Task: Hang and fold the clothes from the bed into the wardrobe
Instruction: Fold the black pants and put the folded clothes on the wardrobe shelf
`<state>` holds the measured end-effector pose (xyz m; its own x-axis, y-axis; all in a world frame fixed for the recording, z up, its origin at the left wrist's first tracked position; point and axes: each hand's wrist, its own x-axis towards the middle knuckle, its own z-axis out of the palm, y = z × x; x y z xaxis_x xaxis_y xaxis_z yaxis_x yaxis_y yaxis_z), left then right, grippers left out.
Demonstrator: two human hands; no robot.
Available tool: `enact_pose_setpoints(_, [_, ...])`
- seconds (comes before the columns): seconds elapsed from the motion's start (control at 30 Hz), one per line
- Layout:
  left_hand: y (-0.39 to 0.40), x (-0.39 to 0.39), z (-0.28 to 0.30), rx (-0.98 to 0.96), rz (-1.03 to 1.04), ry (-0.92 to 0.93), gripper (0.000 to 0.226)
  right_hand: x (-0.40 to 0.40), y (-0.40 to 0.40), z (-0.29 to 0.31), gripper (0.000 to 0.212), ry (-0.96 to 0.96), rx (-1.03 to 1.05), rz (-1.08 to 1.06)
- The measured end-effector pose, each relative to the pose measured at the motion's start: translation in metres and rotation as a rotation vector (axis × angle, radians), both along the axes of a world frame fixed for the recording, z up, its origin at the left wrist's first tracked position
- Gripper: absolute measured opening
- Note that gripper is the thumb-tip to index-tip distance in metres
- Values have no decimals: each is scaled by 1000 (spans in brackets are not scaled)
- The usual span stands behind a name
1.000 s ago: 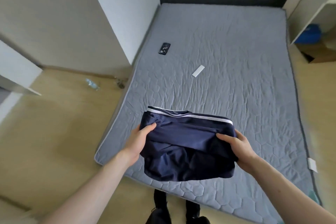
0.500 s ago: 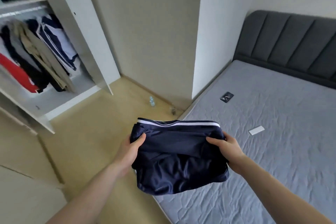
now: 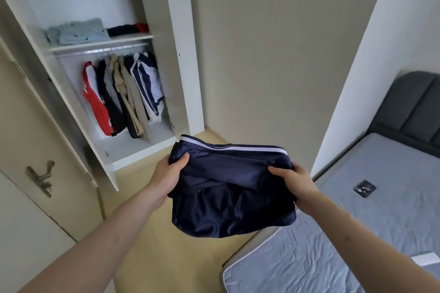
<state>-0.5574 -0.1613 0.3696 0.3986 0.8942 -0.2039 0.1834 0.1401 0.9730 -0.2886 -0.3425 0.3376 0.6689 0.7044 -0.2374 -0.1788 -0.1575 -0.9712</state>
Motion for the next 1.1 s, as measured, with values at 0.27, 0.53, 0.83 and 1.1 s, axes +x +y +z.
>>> enact_pose_setpoints(0.27, [124,-7,30,37,123,-45,24,17,158,37,39,-52,35,155])
enact_pose_setpoints(0.53, [261,9,69,102,234,-65,30,54,335,76,43,-49,74,288])
enact_pose_setpoints(0.83, [395,1,112,201,356,-98,27,57,514,127,40,-97,137,443])
enact_pose_setpoints(1.1, [536,-29,135,277,383,-103,42,30,664,152,44,-119,190,452])
